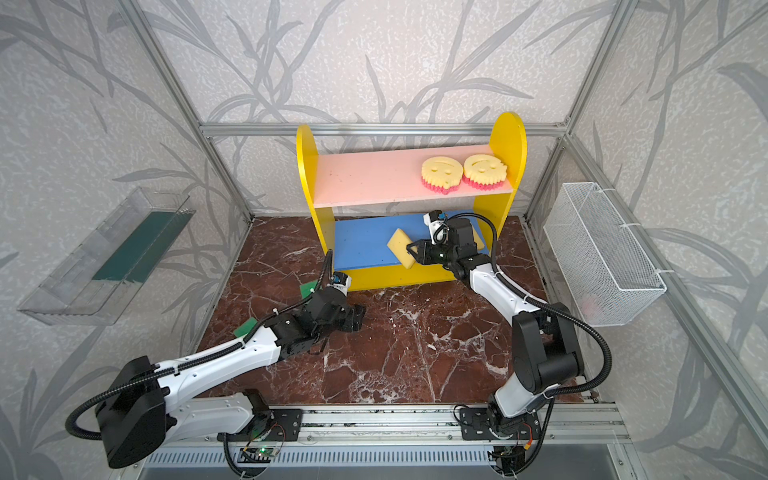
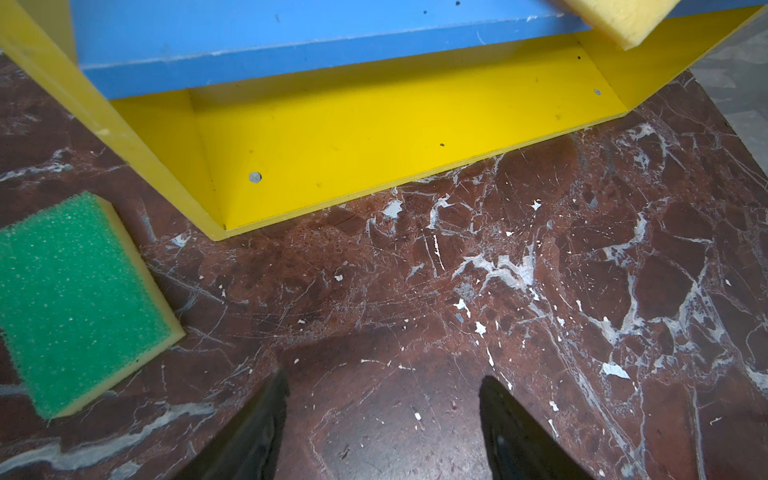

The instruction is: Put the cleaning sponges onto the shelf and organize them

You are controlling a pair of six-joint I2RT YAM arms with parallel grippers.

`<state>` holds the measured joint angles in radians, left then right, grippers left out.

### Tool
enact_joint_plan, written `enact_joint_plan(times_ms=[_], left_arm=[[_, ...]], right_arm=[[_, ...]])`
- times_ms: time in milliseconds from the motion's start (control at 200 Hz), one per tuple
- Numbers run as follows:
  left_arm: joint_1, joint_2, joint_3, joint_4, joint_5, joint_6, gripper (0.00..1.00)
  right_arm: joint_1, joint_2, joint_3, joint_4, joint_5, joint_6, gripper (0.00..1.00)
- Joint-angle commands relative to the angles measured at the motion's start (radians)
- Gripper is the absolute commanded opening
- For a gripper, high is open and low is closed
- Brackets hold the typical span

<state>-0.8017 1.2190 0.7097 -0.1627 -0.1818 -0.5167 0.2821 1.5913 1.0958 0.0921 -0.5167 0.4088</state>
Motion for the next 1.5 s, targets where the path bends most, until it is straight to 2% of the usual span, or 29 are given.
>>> enact_joint_plan(times_ms=[0, 255, 520, 560, 630, 715, 780, 895, 1044, 1174, 1494], left_arm=[[0.006, 0.004, 0.026, -0.01, -0.01, -0.005, 0.74], [0.006, -0.019, 0.011, -0.008, -0.019, -0.008, 0.74], [0.006, -0.022, 0.008, -0.006, -0.02, -0.009, 0.74], [0.006, -0.024, 0.007, -0.005, -0.022, -0.009, 0.74], [0.006, -0.027, 0.006, -0.005, -0.023, -0.008, 0.74], [0.006, -0.027, 0.003, -0.002, -0.02, -0.007, 0.74], [0.006, -0.026, -0.002, 0.003, -0.022, -0.009, 0.74], [0.005, -0.021, -0.012, 0.017, -0.017, -0.013, 0.74], [0.006, -0.022, -0.018, 0.02, -0.013, -0.015, 0.74], [0.006, -0.032, -0.019, 0.008, -0.018, -0.01, 0.74], [0.005, -0.046, -0.035, 0.006, -0.027, -0.013, 0.74]], right_arm=[[0.0, -0.056, -0.047, 0.106, 0.075, 0.155, 0.33], [-0.006, -0.087, -0.044, 0.008, 0.249, 0.194, 0.31], [-0.021, -0.093, -0.034, 0.017, 0.258, 0.217, 0.3], [-0.022, -0.093, -0.028, 0.012, 0.251, 0.205, 0.36], [-0.021, -0.089, 0.003, -0.011, 0.209, 0.155, 0.6], [-0.014, -0.068, 0.065, -0.107, 0.162, 0.066, 0.78], [0.002, -0.058, 0.107, -0.191, 0.159, -0.016, 0.87], [0.038, -0.065, 0.116, -0.258, 0.187, -0.12, 0.97], [0.099, -0.064, 0.109, -0.276, 0.211, -0.227, 1.0], [0.156, -0.026, 0.154, -0.331, 0.302, -0.317, 0.99], [0.19, 0.056, 0.241, -0.406, 0.415, -0.402, 0.99]])
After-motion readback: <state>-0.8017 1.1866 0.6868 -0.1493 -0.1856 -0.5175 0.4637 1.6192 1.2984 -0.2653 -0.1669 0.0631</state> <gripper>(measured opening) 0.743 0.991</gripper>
